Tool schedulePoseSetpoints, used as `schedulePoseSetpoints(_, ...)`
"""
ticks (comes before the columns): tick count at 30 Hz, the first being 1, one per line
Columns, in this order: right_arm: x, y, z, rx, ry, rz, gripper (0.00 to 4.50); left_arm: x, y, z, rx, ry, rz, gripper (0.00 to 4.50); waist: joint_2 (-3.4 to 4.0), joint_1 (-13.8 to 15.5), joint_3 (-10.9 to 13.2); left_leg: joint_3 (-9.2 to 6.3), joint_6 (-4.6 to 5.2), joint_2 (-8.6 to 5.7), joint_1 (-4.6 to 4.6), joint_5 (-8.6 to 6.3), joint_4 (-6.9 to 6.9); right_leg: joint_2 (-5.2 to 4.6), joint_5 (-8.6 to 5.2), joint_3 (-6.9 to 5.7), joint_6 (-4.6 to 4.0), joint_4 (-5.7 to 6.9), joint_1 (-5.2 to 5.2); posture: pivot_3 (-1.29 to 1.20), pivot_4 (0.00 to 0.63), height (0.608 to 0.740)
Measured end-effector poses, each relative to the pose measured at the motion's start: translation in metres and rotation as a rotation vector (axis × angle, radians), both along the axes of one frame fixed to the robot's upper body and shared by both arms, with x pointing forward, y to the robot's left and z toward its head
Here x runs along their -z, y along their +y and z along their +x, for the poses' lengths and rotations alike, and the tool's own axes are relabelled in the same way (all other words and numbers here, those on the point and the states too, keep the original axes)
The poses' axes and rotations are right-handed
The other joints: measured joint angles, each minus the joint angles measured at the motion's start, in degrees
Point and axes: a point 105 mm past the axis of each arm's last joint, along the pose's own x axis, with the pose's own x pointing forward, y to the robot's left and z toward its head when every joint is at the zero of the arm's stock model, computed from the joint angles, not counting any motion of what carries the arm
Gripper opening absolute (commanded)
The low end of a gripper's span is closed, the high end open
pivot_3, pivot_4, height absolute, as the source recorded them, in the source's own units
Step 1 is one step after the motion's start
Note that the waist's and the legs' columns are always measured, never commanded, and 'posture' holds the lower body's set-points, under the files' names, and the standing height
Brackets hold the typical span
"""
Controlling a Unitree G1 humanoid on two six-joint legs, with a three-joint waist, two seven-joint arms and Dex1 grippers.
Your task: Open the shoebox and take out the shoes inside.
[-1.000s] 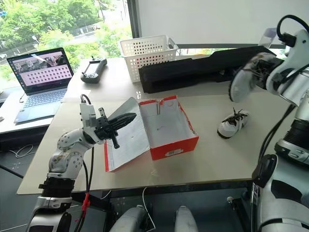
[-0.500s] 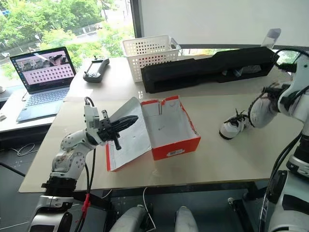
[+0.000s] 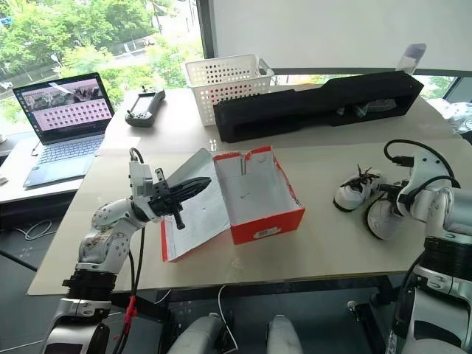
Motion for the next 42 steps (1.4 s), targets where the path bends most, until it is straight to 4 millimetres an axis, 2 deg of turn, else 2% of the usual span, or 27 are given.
schedulePoseSetpoints(3,0.007,-0.001,0.004,-0.001,-0.002,0.007,2.60,0.000,0.000,0.000,-0.002,0.000,0.002,0.00,0.00,0.2,0.0,0.00,0.00,-0.02,0.00,0.00,0.01,-0.01,0.00,0.00,0.01,-0.01,0.03,0.00,0.150,0.738)
schedulePoseSetpoints(7,0.004,-0.005,0.004,-0.006,0.012,-0.036,3.94,0.000,0.002,0.000,-0.007,-0.001,0.013,0.00,0.00,0.5,0.0,-0.01,-0.03,-0.03,0.00,-0.02,0.03,-0.02,0.02,-0.01,0.04,-0.02,0.05,0.00,0.150,0.738)
schedulePoseSetpoints(12,-0.014,-0.015,0.000,0.017,0.008,-0.092,3.94,0.000,0.003,0.000,-0.008,-0.002,0.017,0.00,0.00,0.3,0.0,0.01,-0.03,-0.02,-0.01,-0.02,0.02,-0.02,0.01,0.01,0.09,-0.04,0.02,0.00,0.150,0.738)
schedulePoseSetpoints(15,-0.033,-0.013,-0.001,0.004,-0.015,-0.114,3.94,0.000,0.003,0.001,-0.008,-0.002,0.018,0.00,0.00,-0.1,0.0,0.01,-0.03,-0.02,-0.03,-0.02,0.01,-0.04,0.00,0.02,0.09,-0.03,-0.03,0.00,0.150,0.738)
schedulePoseSetpoints(19,-0.069,-0.006,-0.003,-0.032,-0.084,-0.146,3.94,-0.001,0.002,0.001,-0.005,-0.009,0.028,0.00,0.00,-0.4,0.0,0.01,-0.03,0.02,-0.02,-0.03,0.01,-0.03,-0.05,0.01,0.16,-0.03,-0.04,0.00,0.150,0.738)
schedulePoseSetpoints(23,-0.081,0.002,-0.003,-0.067,-0.120,-0.134,3.94,-0.002,0.001,0.002,-0.005,-0.011,0.028,0.00,0.00,-0.3,0.0,0.01,-0.04,0.00,-0.05,-0.03,0.01,-0.07,-0.06,0.02,0.19,-0.04,-0.05,0.00,0.150,0.738)
schedulePoseSetpoints(26,-0.102,0.026,0.006,-0.165,-0.254,-0.067,3.94,-0.001,0.002,0.003,-0.012,-0.005,0.027,0.00,0.00,-0.5,0.0,0.02,-0.04,0.02,-0.05,-0.03,0.01,-0.05,-0.05,0.04,0.19,-0.03,-0.08,0.00,0.150,0.738)
schedulePoseSetpoints(28,-0.120,0.055,0.011,-0.303,-0.383,-0.043,3.94,-0.001,0.003,0.004,-0.023,-0.004,0.024,0.00,0.00,-0.6,0.0,0.00,-0.03,0.05,-0.04,-0.03,0.00,-0.02,-0.06,0.02,0.18,-0.03,-0.07,0.00,0.150,0.738)
schedulePoseSetpoints(30,-0.128,0.080,0.013,-0.419,-0.472,-0.027,3.94,-0.001,0.004,0.005,-0.038,-0.001,0.020,0.00,0.00,-0.5,0.0,-0.02,-0.03,0.05,-0.04,-0.03,0.00,-0.02,-0.06,0.00,0.17,-0.03,-0.06,0.00,0.150,0.738)
schedulePoseSetpoints(33,-0.117,0.104,0.014,-0.548,-0.525,-0.074,3.94,-0.001,0.007,0.006,-0.071,0.004,0.011,0.00,-0.01,-0.1,0.0,-0.03,-0.04,0.00,-0.05,-0.03,0.01,-0.03,-0.02,0.01,0.13,-0.04,-0.05,0.00,0.150,0.738)
schedulePoseSetpoints(36,-0.075,0.113,0.017,-0.606,-0.441,-0.210,3.94,-0.001,0.020,0.010,-0.161,0.016,-0.011,0.00,-0.02,0.2,0.0,-0.05,-0.05,-0.05,-0.06,-0.04,0.04,-0.05,0.04,0.01,0.12,-0.05,-0.03,0.00,0.150,0.738)
schedulePoseSetpoints(37,-0.058,0.114,0.018,-0.616,-0.412,-0.249,3.94,-0.002,0.027,0.015,-0.217,0.026,-0.026,0.00,-0.02,0.3,0.0,-0.04,-0.05,-0.06,-0.06,-0.04,0.04,-0.05,0.05,0.05,0.15,-0.04,-0.05,0.00,0.150,0.738)
schedulePoseSetpoints(39,-0.042,0.113,0.019,-0.620,-0.402,-0.285,3.94,-0.006,0.047,0.025,-0.359,0.039,-0.043,0.00,-0.02,0.1,0.0,-0.03,-0.05,-0.05,-0.05,-0.04,0.04,-0.05,0.03,0.06,0.22,-0.02,-0.06,0.00,0.150,0.738)
schedulePoseSetpoints(42,-0.038,0.113,0.018,-0.627,-0.439,-0.359,3.94,-0.011,0.085,0.045,-0.630,0.074,-0.083,0.00,-0.03,-0.2,0.0,-0.04,-0.05,-0.02,0.02,-0.04,0.04,-0.02,0.00,0.06,0.24,-0.02,-0.06,0.00,0.150,0.738)
